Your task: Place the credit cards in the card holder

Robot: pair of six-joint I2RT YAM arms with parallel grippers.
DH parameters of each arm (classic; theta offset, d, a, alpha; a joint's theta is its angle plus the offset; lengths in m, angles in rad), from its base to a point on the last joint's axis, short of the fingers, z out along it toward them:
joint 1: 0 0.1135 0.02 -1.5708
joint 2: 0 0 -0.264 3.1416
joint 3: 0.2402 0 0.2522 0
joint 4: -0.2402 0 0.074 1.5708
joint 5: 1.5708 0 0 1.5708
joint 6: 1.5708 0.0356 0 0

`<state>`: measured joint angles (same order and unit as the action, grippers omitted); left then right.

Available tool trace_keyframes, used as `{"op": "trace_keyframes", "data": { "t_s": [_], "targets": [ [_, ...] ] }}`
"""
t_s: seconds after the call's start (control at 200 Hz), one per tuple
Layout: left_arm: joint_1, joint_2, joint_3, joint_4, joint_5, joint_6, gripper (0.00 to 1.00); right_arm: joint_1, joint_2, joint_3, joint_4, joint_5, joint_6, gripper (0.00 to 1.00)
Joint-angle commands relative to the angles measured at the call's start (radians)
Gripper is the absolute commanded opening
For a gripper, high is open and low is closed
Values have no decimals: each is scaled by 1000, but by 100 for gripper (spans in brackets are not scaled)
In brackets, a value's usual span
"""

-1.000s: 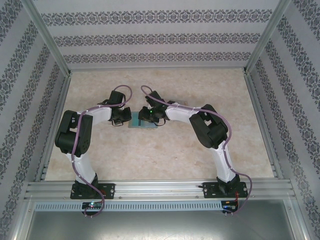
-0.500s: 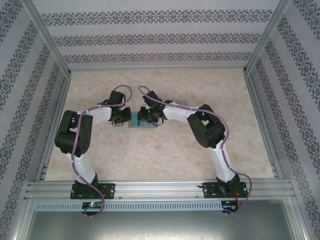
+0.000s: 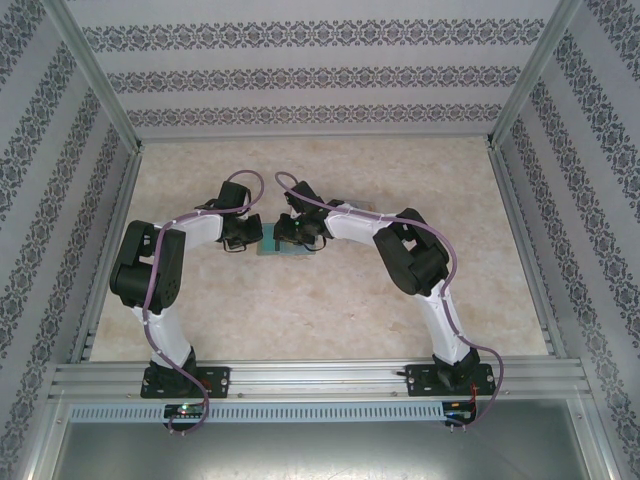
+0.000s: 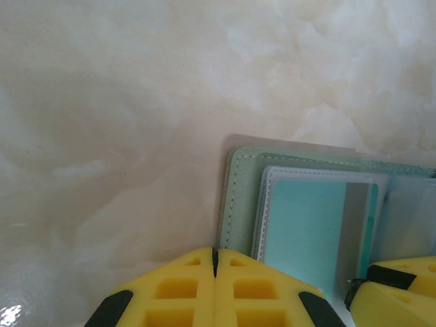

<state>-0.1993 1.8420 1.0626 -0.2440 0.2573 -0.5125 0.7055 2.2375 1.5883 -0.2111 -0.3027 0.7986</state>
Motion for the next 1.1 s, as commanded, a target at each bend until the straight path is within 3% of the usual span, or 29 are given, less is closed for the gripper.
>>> {"op": "trace_keyframes", "data": {
  "t_s": [0.0,0.375,0.57,1.094],
  "targets": [
    [16,-7,3,-70,11,11,7,19,-51,0,-37,45,-54,25],
    [18,-50,15,-89,-1,6,8,-9,-171,-99,-58,106,-105,27],
    [17,-59,2,-75,22,-9,9,-47,-181,-193,-9,80,-102,28],
    [17,-65,12,-95,9,8,10,-33,-178,-187,-59,173,-152,29]
  ]
}}
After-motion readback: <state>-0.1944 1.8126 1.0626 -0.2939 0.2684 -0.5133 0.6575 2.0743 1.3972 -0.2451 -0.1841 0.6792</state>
